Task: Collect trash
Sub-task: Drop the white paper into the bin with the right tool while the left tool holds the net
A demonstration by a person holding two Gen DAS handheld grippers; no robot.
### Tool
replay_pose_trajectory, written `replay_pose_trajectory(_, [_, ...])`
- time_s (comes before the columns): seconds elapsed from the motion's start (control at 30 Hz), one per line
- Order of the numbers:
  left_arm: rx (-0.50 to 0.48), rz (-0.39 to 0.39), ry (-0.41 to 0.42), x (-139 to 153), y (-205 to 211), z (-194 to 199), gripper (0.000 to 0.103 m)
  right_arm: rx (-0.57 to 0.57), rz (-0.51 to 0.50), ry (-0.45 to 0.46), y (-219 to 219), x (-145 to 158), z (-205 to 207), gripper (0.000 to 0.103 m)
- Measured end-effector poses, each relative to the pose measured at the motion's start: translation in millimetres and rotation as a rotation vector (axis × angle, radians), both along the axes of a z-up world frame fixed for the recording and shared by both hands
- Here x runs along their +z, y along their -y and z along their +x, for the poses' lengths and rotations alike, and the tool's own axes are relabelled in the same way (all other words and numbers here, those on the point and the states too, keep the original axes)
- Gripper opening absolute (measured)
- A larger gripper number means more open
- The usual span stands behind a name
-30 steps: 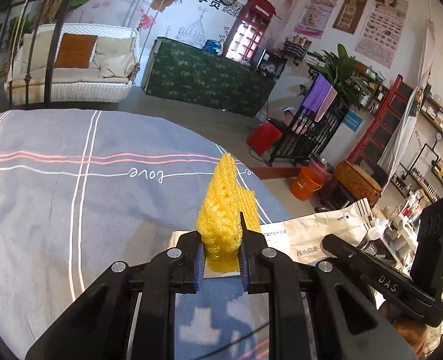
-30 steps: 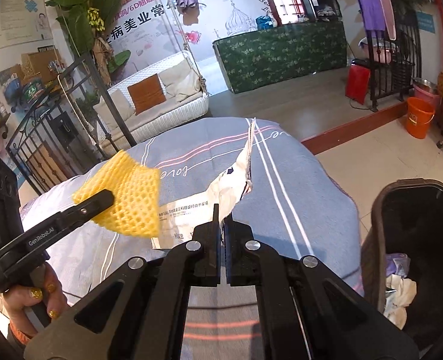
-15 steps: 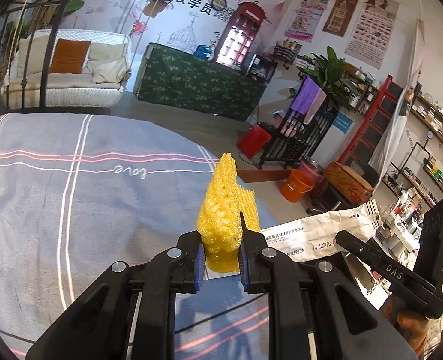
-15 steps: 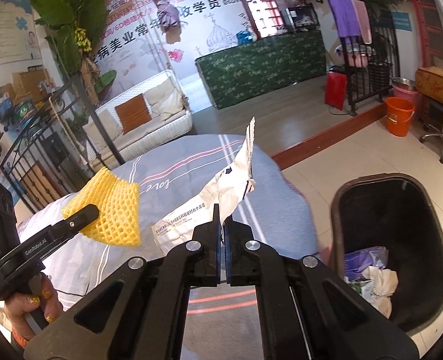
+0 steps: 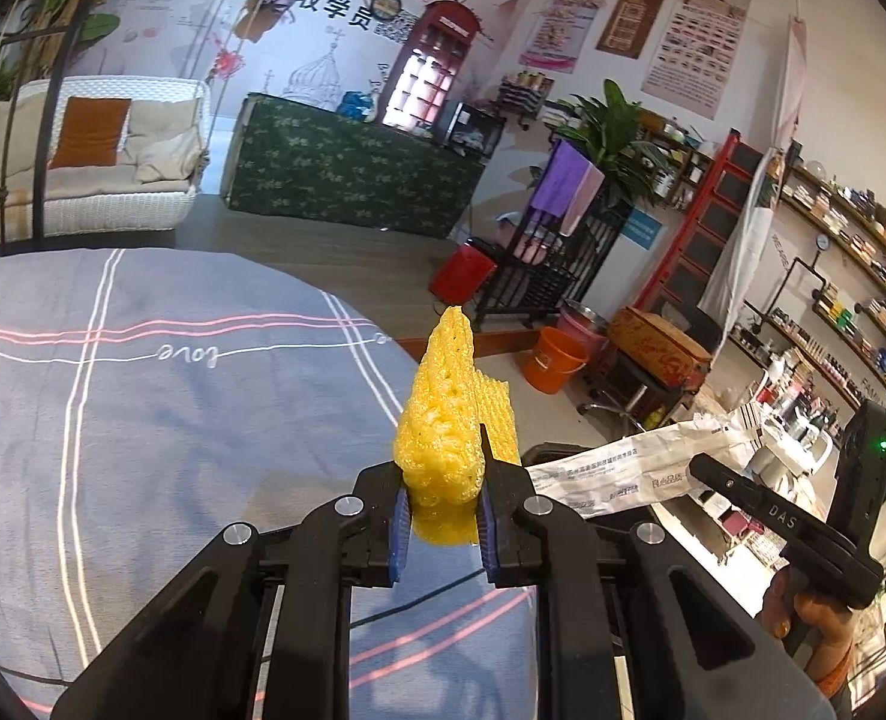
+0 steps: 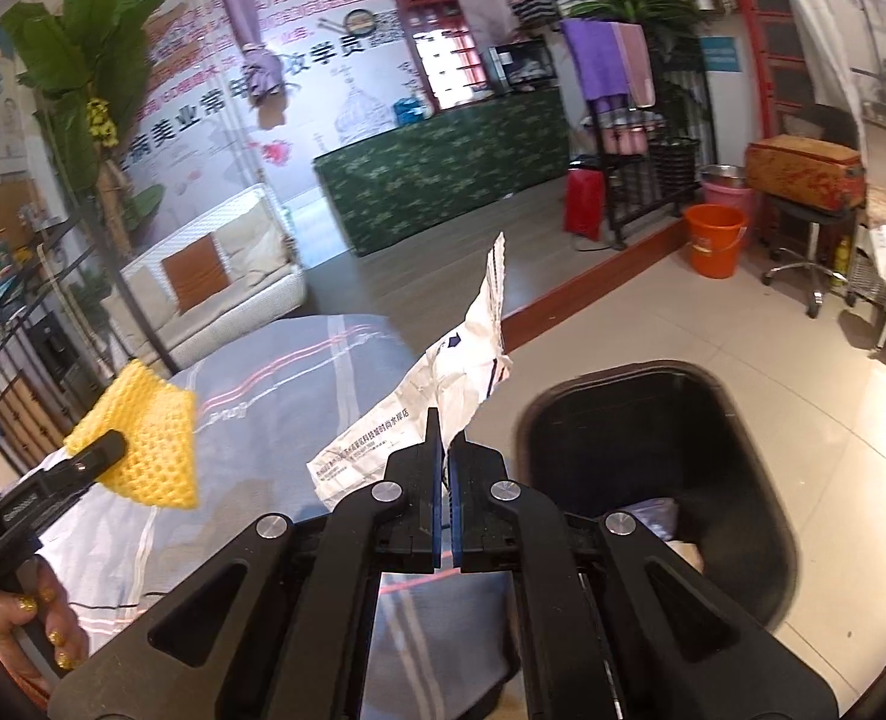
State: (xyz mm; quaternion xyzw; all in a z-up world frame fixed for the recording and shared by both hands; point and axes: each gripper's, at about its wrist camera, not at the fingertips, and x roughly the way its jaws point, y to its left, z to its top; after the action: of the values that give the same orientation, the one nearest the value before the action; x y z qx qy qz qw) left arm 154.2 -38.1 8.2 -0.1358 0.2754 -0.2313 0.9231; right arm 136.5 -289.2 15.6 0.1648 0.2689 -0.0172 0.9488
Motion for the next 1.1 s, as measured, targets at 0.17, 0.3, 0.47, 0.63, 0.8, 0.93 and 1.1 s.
replay_pose_trajectory(0.17, [-0.036,0.004,-0.002,-1.4,12.8,-0.8,0.018,-0.07,-0.02,-0.007,24.8,-3.3,-8.5,0.003])
replay_pose_trajectory(0.3, [-0.065,-0.001,-0.011,-2.9,22.3,-1.5,0.018,-0.14,-0.067,-0.021,44.0,-6.4,-12.8,0.003])
replay_pose_trajectory(0.47, [-0.091,0.008,-0.008,-1.1,33.1,-3.4,0.018,-0.193,-0.101,-0.055,61.0,-17.0,-12.5,0.003])
replay_pose_trajectory(0.63, [-0.118,0.018,-0.009,-2.4,39.5,-4.6,0.018,-0.203,-0.109,-0.122,69.3,-41.1,-6.8,0.003])
replay_pose_trajectory(0.8, [-0.133,0.021,-0.022,-5.0,45.8,-3.7,0.018,-0.2,-0.109,-0.216,73.0,-74.8,5.2,0.003])
replay_pose_trajectory(0.93, [-0.142,0.024,-0.031,-8.0,49.3,-3.8,0.018,-0.192,-0.103,-0.3,72.4,-99.6,12.2,0.008])
replay_pose_trajectory(1.1, [-0.164,0.022,-0.047,-10.7,57.5,-2.7,0.018,-0.176,-0.057,-0.296,66.2,-110.9,9.1,0.078])
